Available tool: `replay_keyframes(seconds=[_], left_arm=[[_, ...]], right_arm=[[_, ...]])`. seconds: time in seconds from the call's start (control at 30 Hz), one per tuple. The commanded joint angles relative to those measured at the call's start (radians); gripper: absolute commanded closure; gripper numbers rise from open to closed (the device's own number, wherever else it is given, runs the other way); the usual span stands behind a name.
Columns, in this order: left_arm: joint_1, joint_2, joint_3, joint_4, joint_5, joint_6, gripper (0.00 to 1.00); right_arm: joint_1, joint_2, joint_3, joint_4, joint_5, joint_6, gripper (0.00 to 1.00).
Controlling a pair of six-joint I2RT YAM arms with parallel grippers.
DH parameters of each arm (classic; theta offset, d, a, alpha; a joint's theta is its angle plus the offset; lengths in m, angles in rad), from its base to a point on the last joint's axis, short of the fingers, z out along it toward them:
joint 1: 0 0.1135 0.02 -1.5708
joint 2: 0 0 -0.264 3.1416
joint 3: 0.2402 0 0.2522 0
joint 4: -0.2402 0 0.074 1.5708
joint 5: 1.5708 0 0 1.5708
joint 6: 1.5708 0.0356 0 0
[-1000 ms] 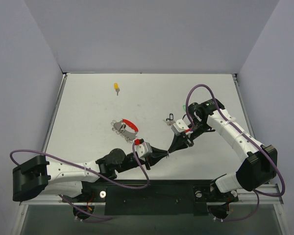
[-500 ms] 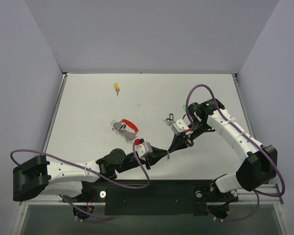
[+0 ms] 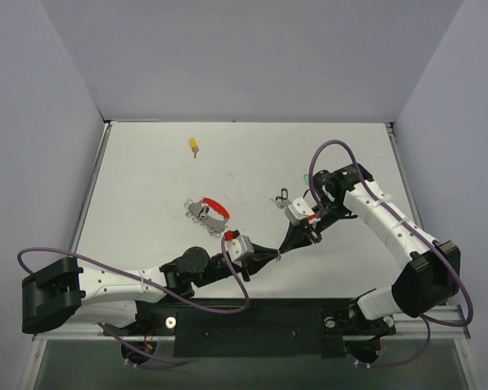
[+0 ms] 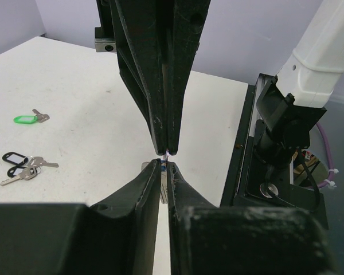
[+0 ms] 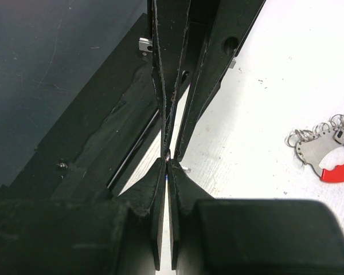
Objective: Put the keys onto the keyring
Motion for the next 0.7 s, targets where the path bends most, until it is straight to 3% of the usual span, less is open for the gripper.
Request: replay_keyframes(seconds=[0.0,0.5,0.57,0.67], left_arm=[[-0.005,-0.002,0.042,0.027,-0.018,0.008,0.81],[-0.005,0.001,0.040,0.036,-0.020,0.017,0.84],[-0.005,0.001,0.040,0.036,-0.018,0.019,0.86],[-0.005,0.001,0.040,0.035,-0.015,0.022,1.00]], right_arm=[[-0.006,-0.022,-0.006,-0.221,-0.073,-0.027,1.00],[0.003,-0.011,-0.006,-0.219,-0.073,-0.026,1.00],[0.004,-0.010,-0.005,-0.219,-0.071,-0.026,1.00],[0.008,-0.006,-0.005,-0.219,-0.073,-0.024,1.00]])
